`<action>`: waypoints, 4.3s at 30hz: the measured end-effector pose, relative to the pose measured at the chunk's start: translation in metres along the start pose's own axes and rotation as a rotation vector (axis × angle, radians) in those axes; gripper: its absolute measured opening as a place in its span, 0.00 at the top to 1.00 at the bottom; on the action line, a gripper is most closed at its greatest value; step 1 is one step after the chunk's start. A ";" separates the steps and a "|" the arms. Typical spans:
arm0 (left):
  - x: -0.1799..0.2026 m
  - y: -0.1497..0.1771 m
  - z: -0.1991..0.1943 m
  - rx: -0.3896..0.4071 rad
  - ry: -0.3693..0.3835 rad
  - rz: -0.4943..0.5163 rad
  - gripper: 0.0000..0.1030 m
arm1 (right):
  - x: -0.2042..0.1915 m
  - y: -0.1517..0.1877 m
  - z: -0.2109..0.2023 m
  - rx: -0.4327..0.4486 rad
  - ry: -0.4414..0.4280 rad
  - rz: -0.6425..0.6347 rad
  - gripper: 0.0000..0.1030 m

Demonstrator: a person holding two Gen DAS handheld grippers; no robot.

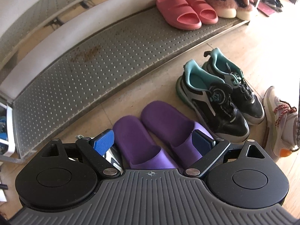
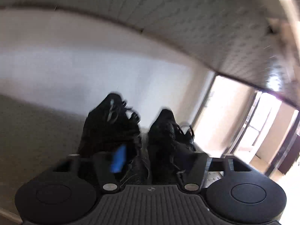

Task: Organize scattered shoes
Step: 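Push and straighten the black sneakers on the shelf with the right tool, then pull the right tool back from the shelf down toward the floor shoes, then grasp the grey mesh sneaker pair by the heels with the right tool, then lift the grey sneakers up onto the shelf with the right tool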

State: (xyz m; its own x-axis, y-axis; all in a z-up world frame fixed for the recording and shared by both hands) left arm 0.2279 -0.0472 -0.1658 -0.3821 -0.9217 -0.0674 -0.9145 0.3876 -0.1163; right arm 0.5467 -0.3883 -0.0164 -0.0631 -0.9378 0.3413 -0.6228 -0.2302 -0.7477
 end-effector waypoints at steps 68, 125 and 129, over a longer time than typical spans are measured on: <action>-0.088 0.206 -0.046 -0.158 -0.017 -0.363 0.10 | -0.364 0.408 -0.356 -1.262 -0.758 0.062 0.62; -0.023 -0.061 -0.116 0.256 0.025 0.030 0.11 | -0.140 0.022 -0.170 -0.343 -0.342 -0.059 0.78; -0.031 -0.070 -0.103 0.235 0.010 0.022 0.11 | -0.162 -0.008 -0.115 -0.199 -0.365 -0.046 0.75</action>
State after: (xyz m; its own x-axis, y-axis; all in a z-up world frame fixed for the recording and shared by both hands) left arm 0.2901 -0.0470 -0.0537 -0.4044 -0.9125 -0.0626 -0.8502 0.4002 -0.3421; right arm 0.4719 -0.2042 -0.0006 0.2266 -0.9665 0.1203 -0.7594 -0.2526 -0.5995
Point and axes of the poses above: each gripper's, at about its wrist camera, not at the fingertips, and z roughly the way its jaws point, x to its right, y to its underside, the point moved 9 cm from there along z, roughly the way its jaws point, and after that the axes turned 15 degrees about -x, right-handed, at the moved point
